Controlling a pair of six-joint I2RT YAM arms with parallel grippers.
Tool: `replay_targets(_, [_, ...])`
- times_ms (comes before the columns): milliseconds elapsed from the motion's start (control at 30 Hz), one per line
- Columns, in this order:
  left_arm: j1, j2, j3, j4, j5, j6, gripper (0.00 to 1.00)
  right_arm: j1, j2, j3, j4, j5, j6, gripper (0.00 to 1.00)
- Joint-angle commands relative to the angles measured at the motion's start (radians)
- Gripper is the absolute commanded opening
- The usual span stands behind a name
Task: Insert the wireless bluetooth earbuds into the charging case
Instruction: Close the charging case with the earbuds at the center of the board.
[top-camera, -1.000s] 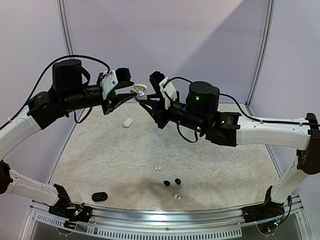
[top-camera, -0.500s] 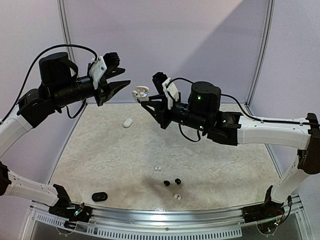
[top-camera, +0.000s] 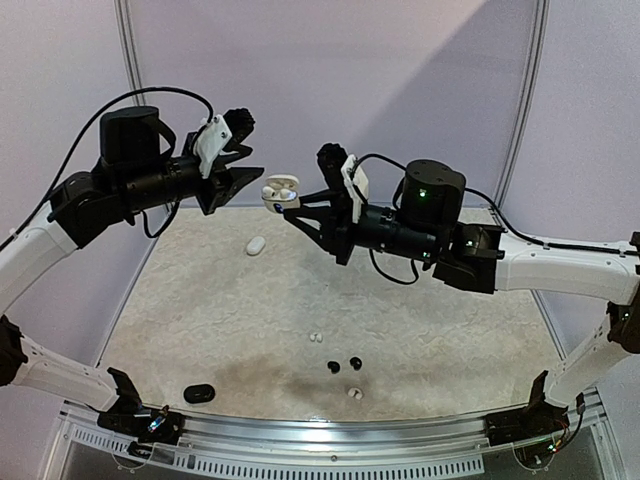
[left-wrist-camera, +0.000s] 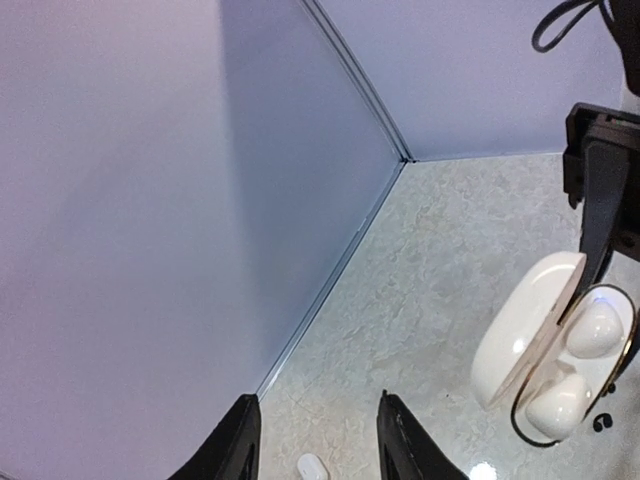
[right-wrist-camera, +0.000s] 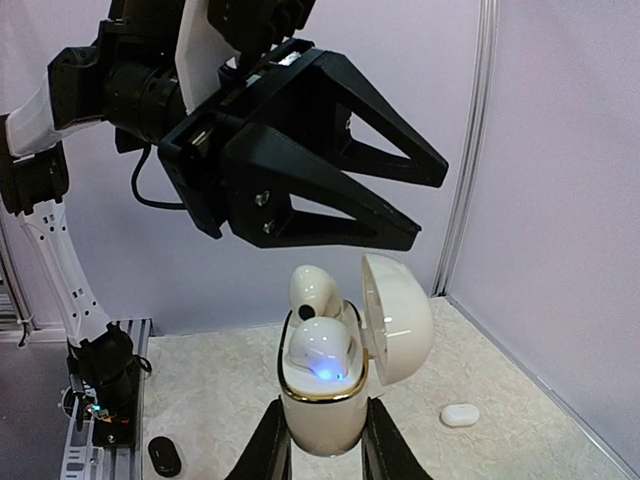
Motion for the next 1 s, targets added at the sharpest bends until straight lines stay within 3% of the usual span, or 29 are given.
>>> replay_targets(0, [0.009, -0.041, 0.054, -0.113, 0.029, 0.040, 0.41, 0.000, -0.040, -0.016, -0.043, -0.052, 0.008, 0.00])
replay_targets(233, [0.000, -0.107, 0.098, -0.401, 0.334, 0.190, 0.35, 0.000, -0.069, -0.013, -0.127, -0.108, 0.008, 0.00])
replay_targets(367, [-0.026, -0.102, 0.137, -0.537, 0.409, 0.263, 0.31, 0.000, -0.078, -0.008, -0.151, -0.117, 0.008, 0.00])
replay_targets(467, [-0.057, -0.084, 0.135, -0.515, 0.400, 0.215, 0.20, 0.004, -0.069, 0.003, -0.162, -0.123, 0.008, 0.00])
replay_targets(833, [-0.081, -0.022, 0.163, -0.443, 0.362, 0.157, 0.17, 0.029, -0.051, 0.013, -0.161, -0.110, 0.011, 0.00])
replay_targets(967, [-0.080, -0.035, 0.162, -0.377, 0.326, 0.071, 0.16, 0.032, -0.051, 0.009, -0.153, -0.115, 0.011, 0.00])
